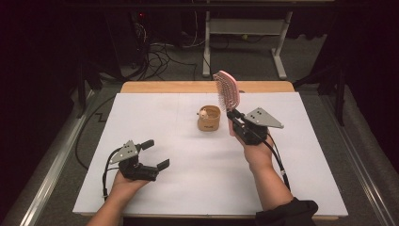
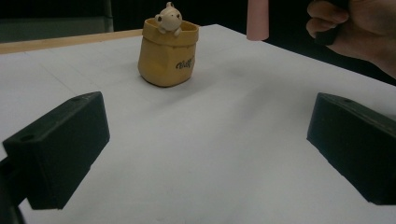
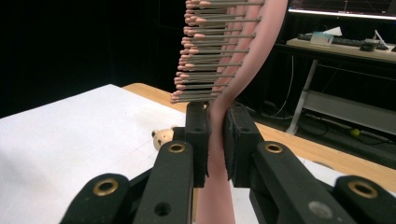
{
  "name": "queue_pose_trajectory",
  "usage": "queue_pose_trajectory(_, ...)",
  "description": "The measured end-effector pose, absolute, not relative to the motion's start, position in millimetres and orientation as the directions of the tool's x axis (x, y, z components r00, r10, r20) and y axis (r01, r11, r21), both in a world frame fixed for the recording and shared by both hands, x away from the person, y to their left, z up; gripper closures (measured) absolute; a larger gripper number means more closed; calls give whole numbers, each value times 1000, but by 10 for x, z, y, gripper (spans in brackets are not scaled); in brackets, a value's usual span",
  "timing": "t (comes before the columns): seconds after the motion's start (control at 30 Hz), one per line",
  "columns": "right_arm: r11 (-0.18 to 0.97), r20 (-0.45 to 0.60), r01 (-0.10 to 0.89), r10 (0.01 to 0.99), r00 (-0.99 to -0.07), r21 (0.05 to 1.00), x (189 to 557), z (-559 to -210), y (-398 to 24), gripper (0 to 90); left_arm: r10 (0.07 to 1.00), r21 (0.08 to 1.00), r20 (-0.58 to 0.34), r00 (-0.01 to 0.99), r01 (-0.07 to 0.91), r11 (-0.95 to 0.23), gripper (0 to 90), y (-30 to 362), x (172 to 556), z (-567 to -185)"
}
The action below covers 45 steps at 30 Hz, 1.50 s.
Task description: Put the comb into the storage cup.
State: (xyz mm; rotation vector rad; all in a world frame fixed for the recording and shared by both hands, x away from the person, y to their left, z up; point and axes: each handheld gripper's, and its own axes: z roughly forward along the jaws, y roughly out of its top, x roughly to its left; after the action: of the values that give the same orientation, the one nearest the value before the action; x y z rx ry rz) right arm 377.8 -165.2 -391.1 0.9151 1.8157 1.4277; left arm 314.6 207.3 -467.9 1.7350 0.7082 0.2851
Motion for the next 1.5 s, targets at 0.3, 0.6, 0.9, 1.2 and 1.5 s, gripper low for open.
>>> queue_pose_trajectory(0.3, 147, -55, 127, 836, -547, 981, 3932, -3823, -1570, 824, 595, 940, -178, 784, 314, -132, 0, 2085, 3144, -4678)
queue_pose_trajectory(0.6, 120, -38, 119, 841, -539, 986, 4153, -3781, -1490, 823, 582, 938, -170, 795, 312, -152, 0, 2035, 3145, -4688)
queue_pose_trajectory(0.9, 101, -30, 103, 842, -538, 990, 4399, -3789, -1293, 824, 582, 939, -185, 791, 318, -133, 0, 2080, 3136, -4676)
queue_pose_trajectory(1.2, 98, -24, 113, 850, -526, 989, 4536, -3831, -1194, 823, 587, 938, -185, 788, 320, -134, 0, 2086, 3133, -4684)
queue_pose_trajectory(1.5, 100, -15, 133, 851, -525, 986, 4596, -3964, -1143, 823, 587, 938, -182, 789, 319, -137, 0, 2077, 3132, -4688)
